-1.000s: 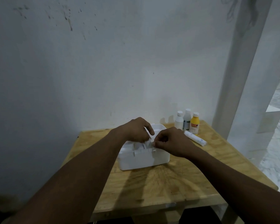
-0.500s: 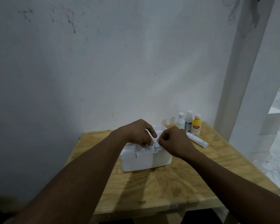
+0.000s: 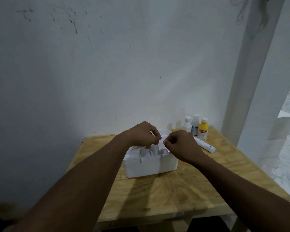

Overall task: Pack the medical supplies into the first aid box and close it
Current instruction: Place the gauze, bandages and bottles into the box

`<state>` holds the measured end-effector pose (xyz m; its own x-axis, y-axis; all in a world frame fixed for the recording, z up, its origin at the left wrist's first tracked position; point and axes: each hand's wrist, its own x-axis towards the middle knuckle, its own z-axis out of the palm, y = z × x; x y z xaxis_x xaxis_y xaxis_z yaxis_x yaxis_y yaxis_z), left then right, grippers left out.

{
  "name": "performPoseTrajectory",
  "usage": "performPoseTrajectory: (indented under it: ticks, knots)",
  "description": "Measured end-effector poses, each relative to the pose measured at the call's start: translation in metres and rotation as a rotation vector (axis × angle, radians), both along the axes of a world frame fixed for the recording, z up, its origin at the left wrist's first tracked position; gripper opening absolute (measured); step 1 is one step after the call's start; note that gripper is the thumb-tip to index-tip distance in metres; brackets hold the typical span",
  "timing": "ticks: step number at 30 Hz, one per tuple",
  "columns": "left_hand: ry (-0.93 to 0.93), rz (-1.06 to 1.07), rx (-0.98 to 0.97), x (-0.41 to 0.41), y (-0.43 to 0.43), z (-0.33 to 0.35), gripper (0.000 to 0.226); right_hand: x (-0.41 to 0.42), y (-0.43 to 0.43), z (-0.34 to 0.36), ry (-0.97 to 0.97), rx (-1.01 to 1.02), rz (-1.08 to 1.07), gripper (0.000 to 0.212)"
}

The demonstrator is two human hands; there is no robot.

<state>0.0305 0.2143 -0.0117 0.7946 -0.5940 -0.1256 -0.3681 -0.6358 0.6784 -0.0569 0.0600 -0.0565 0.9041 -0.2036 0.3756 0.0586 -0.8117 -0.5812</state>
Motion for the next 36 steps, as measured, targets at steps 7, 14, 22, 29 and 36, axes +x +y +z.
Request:
performPoseTrajectory:
  ticks: [7, 14, 22, 29, 36]
  knots:
    - [-0.004, 0.001, -0.002, -0.003, -0.002, -0.001, 0.019, -0.001, -0.002, 0.000, -0.010, 0.032, 0.014, 0.015]
    - [0.018, -0.007, 0.007, -0.006, -0.003, 0.001, 0.020, -0.002, -0.003, -0.002, -0.006, 0.037, 0.044, 0.013]
    - [0.019, -0.004, 0.002, -0.006, -0.005, 0.001, 0.022, -0.003, -0.006, -0.001, -0.021, 0.025, 0.055, 0.015]
    - [0.005, 0.004, 0.003, -0.002, -0.005, -0.002, 0.019, -0.003, -0.006, -0.002, -0.026, 0.039, 0.052, 0.015]
    - [-0.038, 0.026, 0.012, 0.002, -0.002, -0.003, 0.021, -0.002, -0.006, -0.002, -0.019, 0.061, 0.051, 0.014]
